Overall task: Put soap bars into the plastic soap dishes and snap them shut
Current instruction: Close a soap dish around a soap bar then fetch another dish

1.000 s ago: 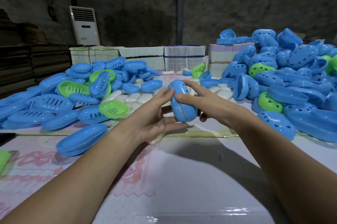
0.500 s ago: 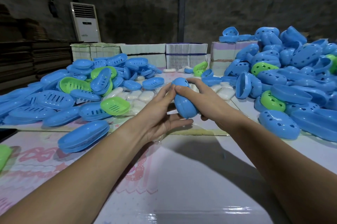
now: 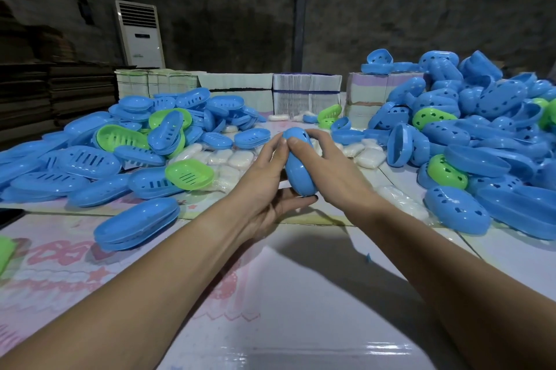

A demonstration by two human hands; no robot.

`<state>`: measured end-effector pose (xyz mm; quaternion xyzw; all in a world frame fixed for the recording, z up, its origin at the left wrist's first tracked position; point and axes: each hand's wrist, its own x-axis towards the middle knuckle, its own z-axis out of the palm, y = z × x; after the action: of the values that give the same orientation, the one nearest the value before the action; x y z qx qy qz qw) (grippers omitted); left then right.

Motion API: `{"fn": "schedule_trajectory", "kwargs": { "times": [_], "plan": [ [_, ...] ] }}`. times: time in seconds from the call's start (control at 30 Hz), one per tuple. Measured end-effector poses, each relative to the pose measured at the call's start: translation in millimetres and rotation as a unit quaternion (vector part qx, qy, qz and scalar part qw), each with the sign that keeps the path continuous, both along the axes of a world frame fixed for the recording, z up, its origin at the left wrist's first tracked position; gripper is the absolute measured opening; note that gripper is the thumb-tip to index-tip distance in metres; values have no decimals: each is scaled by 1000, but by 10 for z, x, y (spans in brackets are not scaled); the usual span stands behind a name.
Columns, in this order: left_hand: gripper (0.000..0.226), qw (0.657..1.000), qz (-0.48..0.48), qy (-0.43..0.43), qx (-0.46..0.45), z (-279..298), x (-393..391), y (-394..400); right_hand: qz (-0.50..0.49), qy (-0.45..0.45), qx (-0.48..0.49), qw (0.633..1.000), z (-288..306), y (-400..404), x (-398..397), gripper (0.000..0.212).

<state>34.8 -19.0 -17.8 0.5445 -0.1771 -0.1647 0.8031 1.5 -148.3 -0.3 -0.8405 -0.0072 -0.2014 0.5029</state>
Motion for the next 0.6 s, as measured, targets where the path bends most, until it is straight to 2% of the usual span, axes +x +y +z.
{"fn": "schedule_trajectory", "kwargs": {
  "times": [0.13,0.23,0.43,0.53,0.6],
  "plan": [
    [29,1000,-2,-16,15,29,37,26,44,-9,21,999,17,-50,5,40],
    [10,1000,-11,-9,23,24,69,17,65,-5,6,998,1,-113,13,44],
    [24,998,-37,2,46,67,87,1,73,24,-99,992,34,-161,-22,86],
    [18,998,-50,11,38,62,120,10,54,-1,-105,993,87,-188,-32,82],
    [34,998,-49,23,22,76,139,6,16,-14,-137,990,146,-295,-106,76]
  ]
}}
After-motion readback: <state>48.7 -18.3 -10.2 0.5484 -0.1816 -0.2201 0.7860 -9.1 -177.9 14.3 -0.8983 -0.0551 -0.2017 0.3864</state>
